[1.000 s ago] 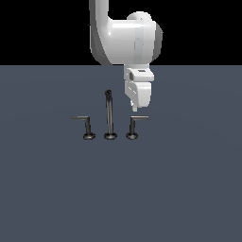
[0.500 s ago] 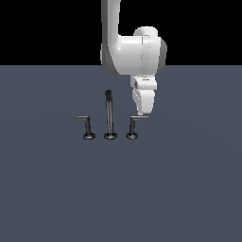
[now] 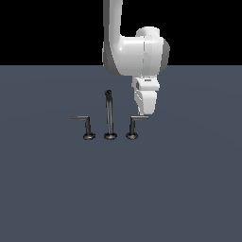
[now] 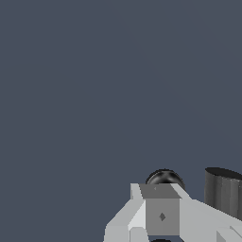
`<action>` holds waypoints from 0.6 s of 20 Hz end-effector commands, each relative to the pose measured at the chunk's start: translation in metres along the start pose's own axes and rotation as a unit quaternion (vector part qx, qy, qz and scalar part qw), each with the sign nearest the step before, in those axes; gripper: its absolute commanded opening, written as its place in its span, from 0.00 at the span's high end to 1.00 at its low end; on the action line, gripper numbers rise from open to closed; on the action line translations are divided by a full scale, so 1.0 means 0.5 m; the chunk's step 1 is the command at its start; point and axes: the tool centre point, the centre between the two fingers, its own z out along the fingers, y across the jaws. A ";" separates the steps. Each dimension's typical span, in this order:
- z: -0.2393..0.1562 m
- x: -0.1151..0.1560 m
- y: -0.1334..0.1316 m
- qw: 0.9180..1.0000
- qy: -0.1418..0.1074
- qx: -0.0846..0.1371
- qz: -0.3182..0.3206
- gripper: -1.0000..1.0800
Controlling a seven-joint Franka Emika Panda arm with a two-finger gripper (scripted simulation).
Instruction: Turn on the faucet by rotating a designated handle.
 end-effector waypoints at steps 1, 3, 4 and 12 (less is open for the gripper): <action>0.000 0.008 0.015 1.000 0.000 0.000 0.000 1.00; 0.000 0.013 0.027 1.000 0.000 0.000 0.000 1.00; 0.000 0.016 0.033 1.000 0.000 0.000 0.000 1.00; 0.000 0.014 0.054 1.000 -0.001 0.005 -0.003 1.00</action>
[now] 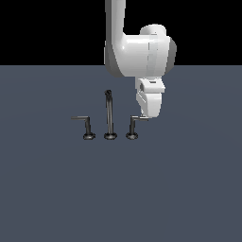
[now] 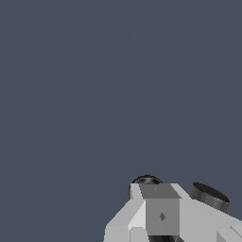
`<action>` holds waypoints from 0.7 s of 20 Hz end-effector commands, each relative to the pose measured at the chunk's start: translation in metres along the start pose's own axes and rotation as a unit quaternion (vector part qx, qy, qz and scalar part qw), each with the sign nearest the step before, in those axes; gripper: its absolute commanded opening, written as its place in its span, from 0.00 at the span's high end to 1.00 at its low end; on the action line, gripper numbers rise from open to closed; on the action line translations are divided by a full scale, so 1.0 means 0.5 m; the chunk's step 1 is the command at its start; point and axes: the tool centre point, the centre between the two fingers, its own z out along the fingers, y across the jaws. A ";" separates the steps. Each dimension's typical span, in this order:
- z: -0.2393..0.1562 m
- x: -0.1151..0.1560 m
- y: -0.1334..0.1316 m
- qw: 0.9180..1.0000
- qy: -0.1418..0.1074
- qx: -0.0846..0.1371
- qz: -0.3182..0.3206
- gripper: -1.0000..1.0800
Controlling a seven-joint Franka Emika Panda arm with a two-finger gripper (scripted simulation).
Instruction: Turn on the faucet by rotating a designated handle.
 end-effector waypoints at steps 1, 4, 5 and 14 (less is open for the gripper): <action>0.000 -0.002 0.016 1.000 0.000 -0.002 0.001 1.00; 0.000 -0.004 0.035 1.000 0.000 -0.003 0.001 1.00; -0.001 -0.006 0.041 1.000 0.000 -0.003 0.001 1.00; -0.001 -0.014 0.101 1.000 0.000 -0.006 0.004 1.00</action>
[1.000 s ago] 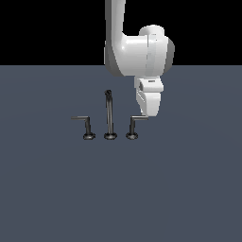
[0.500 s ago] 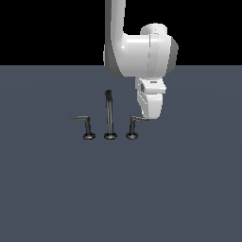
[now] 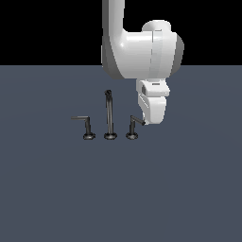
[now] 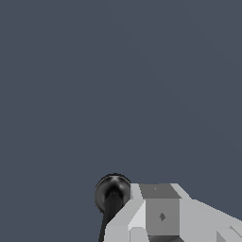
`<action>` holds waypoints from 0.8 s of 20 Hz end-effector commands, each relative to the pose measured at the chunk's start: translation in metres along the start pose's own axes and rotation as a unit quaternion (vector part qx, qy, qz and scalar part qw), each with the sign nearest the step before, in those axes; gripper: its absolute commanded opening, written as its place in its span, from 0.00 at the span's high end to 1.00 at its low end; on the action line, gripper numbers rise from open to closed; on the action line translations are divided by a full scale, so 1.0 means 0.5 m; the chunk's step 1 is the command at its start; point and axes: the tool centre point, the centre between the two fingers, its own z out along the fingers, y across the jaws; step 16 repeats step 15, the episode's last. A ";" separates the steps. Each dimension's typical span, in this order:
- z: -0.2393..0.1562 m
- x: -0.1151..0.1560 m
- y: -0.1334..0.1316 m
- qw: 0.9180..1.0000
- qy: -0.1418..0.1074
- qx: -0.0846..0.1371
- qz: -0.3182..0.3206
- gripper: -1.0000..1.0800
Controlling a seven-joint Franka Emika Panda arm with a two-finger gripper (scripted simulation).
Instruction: Turn on the faucet by rotating a designated handle.
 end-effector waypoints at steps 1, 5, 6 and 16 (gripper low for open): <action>-0.001 -0.008 0.018 1.000 -0.001 -0.005 -0.002 1.00; -0.001 -0.023 0.020 1.000 0.000 -0.002 0.000 1.00; 0.000 -0.030 0.024 1.000 -0.001 -0.002 0.000 1.00; -0.001 -0.092 0.063 1.000 -0.001 -0.005 -0.001 1.00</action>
